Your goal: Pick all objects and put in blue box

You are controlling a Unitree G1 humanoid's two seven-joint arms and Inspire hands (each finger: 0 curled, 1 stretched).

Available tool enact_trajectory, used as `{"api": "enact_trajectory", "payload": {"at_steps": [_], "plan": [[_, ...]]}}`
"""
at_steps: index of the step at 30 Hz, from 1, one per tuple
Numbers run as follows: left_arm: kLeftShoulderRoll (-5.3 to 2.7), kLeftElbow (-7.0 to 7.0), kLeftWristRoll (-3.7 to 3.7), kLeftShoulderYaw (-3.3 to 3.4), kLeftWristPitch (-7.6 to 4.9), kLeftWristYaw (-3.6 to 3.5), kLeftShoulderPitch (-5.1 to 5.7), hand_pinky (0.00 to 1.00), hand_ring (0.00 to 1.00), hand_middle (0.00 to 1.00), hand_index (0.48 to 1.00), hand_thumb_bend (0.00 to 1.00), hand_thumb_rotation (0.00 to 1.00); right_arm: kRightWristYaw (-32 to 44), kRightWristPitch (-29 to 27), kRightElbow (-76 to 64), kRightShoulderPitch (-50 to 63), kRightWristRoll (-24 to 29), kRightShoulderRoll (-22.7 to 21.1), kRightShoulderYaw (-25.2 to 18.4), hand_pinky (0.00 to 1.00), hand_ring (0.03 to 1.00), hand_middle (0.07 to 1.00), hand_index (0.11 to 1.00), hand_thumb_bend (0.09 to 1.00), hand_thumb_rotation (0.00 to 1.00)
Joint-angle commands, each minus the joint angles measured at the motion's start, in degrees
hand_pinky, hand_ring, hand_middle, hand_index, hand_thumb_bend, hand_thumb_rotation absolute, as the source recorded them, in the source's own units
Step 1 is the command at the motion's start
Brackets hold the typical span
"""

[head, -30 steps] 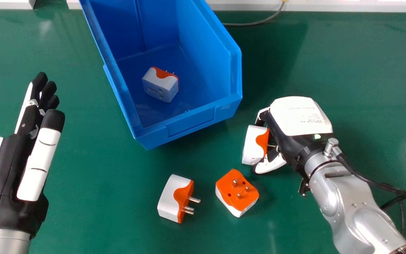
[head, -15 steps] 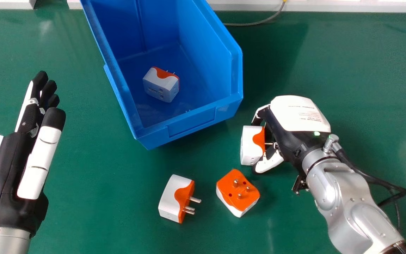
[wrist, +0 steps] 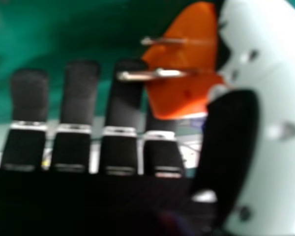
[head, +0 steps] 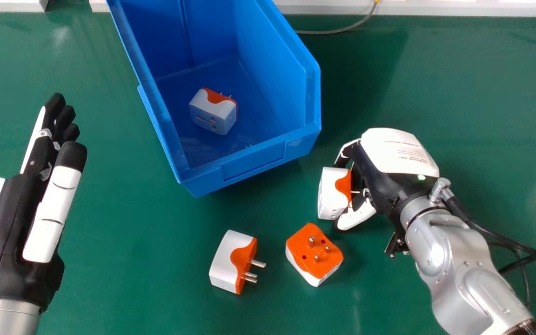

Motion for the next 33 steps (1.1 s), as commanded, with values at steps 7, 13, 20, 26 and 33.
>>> {"api": "enact_trajectory", "payload": {"at_steps": [7, 13, 20, 26, 33], "plan": [[0.11, -1.42, -0.19, 0.62, -0.89, 0.05, 0.33, 1.00, 1.00, 1.00, 0.989, 0.75, 0.97, 2.3, 0.4, -2.7, 2.8, 0.9, -1.5, -0.6, 0.31, 0.422, 0.465, 0.520, 0.508, 0.00], [0.24, -1.79, -0.62, 0.75, -0.25, 0.03, 0.69, 1.00, 1.00, 1.00, 0.990, 0.76, 0.97, 3.8, 0.7, -7.3, 4.8, 0.8, -3.2, -1.8, 0.29, 0.397, 0.458, 0.521, 0.508, 0.00], [0.31, -1.14, -1.06, 0.94, -0.77, -0.34, 0.59, 1.00, 1.00, 1.00, 0.993, 0.76, 0.97, 6.3, 2.7, -14.0, 7.8, 0.7, -4.7, -3.4, 0.28, 0.382, 0.453, 0.524, 0.507, 0.00], [0.51, -1.31, -1.03, 1.05, -0.37, -0.38, 0.72, 1.00, 1.00, 1.00, 0.995, 0.76, 0.97, 6.3, 1.8, -18.3, 10.0, 0.2, -6.3, -4.5, 0.31, 0.415, 0.458, 0.529, 0.507, 0.00], [0.53, -0.94, -1.28, 1.25, -0.51, -0.81, 0.56, 1.00, 1.00, 1.00, 0.999, 0.76, 0.98, 7.6, 0.7, -24.9, 12.6, 1.0, -8.7, -7.5, 0.31, 0.411, 0.457, 0.531, 0.505, 0.00]]}}
